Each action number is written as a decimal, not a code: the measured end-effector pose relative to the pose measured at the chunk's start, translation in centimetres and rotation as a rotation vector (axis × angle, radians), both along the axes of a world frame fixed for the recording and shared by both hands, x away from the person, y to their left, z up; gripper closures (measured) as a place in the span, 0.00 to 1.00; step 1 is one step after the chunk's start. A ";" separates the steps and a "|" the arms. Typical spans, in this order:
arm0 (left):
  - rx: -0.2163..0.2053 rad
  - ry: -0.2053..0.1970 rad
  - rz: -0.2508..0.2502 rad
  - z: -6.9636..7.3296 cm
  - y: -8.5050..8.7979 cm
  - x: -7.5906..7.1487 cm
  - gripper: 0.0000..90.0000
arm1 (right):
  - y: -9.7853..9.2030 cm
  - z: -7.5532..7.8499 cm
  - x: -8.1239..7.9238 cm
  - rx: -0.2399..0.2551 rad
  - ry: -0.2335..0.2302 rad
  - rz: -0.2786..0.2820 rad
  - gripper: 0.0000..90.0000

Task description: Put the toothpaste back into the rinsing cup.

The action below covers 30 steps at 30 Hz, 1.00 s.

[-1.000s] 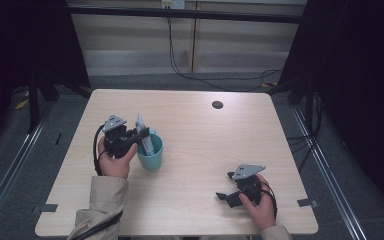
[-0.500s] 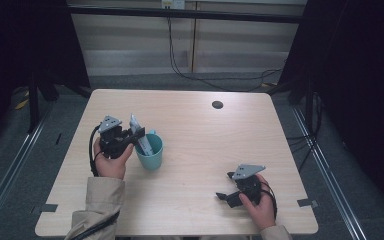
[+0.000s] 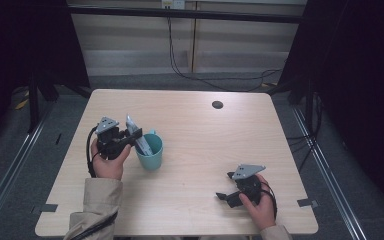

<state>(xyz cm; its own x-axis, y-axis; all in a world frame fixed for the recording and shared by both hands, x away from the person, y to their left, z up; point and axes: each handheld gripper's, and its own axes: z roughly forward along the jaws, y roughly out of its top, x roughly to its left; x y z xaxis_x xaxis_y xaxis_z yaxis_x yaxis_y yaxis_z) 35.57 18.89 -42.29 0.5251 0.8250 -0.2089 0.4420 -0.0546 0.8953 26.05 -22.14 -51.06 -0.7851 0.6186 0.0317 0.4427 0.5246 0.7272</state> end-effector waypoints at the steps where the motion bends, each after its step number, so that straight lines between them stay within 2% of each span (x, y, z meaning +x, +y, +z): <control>1: 0.007 0.001 -0.003 0.0 0.0 0.0 0.75 | 0.0 0.0 0.0 0.000 0.000 0.000 0.15; 5: 0.011 0.004 -0.001 0.1 0.0 0.0 0.75 | 0.0 0.0 0.0 0.000 0.001 0.000 0.15; 11: 0.000 0.023 0.019 -0.1 0.3 0.1 0.65 | 0.0 0.0 0.0 0.000 0.000 0.000 0.15; 19: -0.022 0.018 -0.006 0.0 0.3 0.1 0.51 | 0.0 0.0 0.0 0.000 0.000 0.000 0.15; 21: -0.034 0.030 -0.018 0.1 0.2 0.2 0.46 | 0.0 0.0 0.0 0.000 0.000 0.000 0.15; 30: -0.044 0.054 -0.033 0.5 0.2 0.2 0.35 | 0.0 0.0 0.0 0.000 0.000 0.000 0.15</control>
<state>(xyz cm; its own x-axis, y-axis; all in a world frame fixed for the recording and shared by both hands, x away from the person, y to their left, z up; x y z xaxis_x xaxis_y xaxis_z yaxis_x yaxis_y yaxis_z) 35.77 19.06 -41.77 0.5389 0.7969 -0.2729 0.4881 -0.0313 0.8722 26.05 -22.14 -51.06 -0.7851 0.6185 0.0319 0.4429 0.5247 0.7270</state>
